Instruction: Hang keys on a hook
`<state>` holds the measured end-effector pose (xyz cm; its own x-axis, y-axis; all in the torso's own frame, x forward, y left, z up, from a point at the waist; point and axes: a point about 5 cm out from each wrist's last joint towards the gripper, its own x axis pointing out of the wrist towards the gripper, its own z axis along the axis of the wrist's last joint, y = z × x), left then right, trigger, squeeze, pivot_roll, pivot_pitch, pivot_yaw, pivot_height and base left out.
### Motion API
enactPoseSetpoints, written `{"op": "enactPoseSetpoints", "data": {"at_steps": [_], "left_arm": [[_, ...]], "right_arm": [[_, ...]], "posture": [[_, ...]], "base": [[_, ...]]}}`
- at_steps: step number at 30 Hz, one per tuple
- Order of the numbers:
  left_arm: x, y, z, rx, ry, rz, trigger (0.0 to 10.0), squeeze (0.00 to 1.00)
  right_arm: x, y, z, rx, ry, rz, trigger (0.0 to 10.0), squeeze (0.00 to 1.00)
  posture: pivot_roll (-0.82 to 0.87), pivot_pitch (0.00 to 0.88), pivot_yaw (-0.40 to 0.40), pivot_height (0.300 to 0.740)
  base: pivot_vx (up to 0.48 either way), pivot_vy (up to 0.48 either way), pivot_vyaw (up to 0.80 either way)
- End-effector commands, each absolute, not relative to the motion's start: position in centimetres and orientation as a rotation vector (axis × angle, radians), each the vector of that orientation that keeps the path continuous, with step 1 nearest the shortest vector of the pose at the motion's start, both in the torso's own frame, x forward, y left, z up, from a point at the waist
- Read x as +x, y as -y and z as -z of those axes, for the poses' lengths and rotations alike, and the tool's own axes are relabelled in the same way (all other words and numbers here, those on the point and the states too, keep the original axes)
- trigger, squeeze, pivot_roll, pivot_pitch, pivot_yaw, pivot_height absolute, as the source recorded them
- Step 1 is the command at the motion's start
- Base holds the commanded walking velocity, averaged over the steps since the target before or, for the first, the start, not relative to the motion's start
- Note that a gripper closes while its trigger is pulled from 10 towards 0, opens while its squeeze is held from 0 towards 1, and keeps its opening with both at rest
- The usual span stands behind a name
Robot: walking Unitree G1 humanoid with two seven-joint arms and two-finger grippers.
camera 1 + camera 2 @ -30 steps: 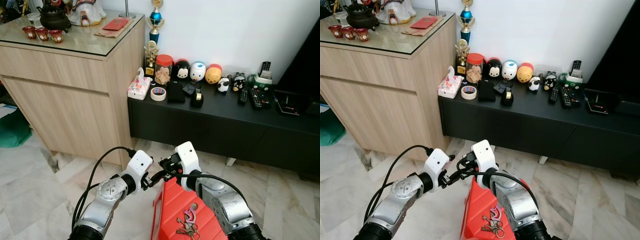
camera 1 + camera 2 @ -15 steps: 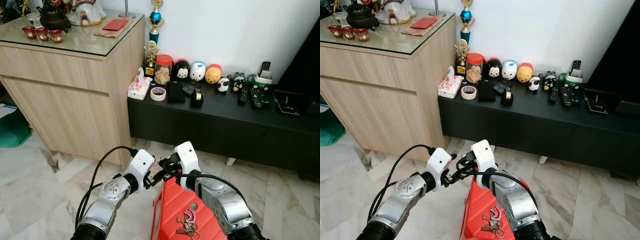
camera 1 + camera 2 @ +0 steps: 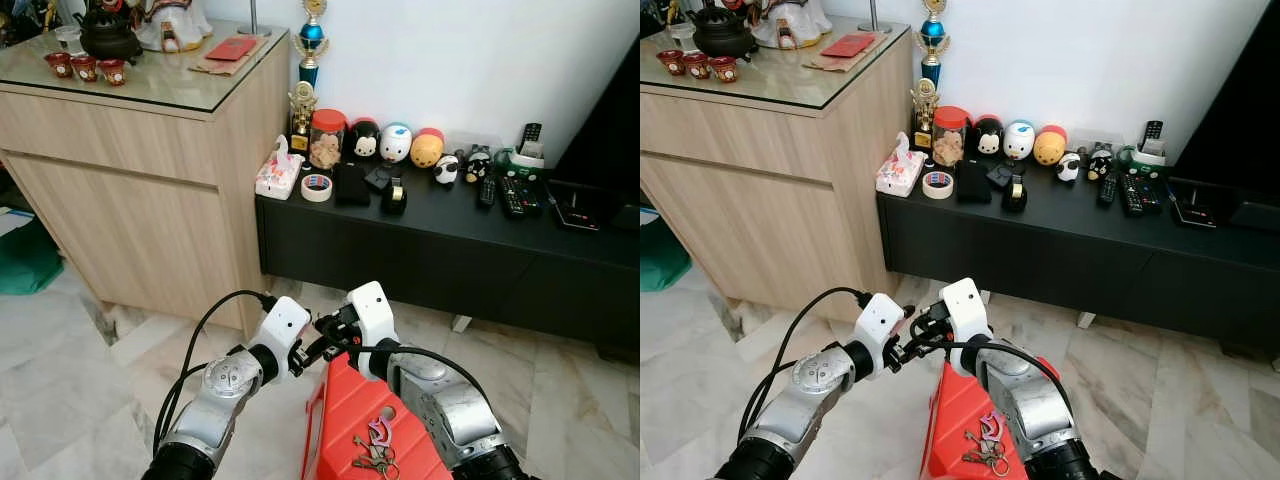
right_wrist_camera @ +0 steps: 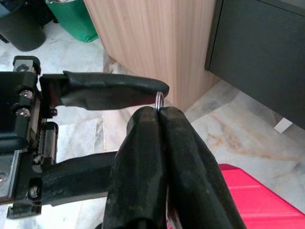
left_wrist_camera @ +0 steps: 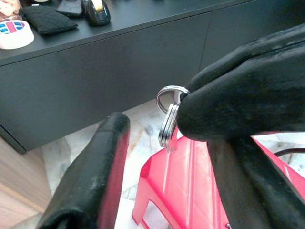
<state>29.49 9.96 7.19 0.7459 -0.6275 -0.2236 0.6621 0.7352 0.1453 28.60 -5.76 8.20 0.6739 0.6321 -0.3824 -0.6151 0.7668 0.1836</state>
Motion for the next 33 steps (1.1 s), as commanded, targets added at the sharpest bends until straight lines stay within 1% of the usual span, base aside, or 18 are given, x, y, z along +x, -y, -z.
{"op": "enactPoseSetpoints", "data": {"at_steps": [1,33], "left_arm": [[29.75,-9.83,-7.39,0.230,-0.152,0.708,0.0,0.00],[29.68,-9.89,-7.61,0.193,-0.107,0.692,0.0,0.00]], "right_arm": [[28.95,5.76,-9.10,0.038,-0.413,-0.702,10.0,0.00],[28.82,5.77,-8.80,0.035,-0.428,-0.700,10.0,0.00]], "posture": [[0.10,0.000,-0.115,0.740],[0.10,0.000,-0.123,0.740]], "base": [[0.000,0.000,0.00],[0.000,0.000,0.00]]}}
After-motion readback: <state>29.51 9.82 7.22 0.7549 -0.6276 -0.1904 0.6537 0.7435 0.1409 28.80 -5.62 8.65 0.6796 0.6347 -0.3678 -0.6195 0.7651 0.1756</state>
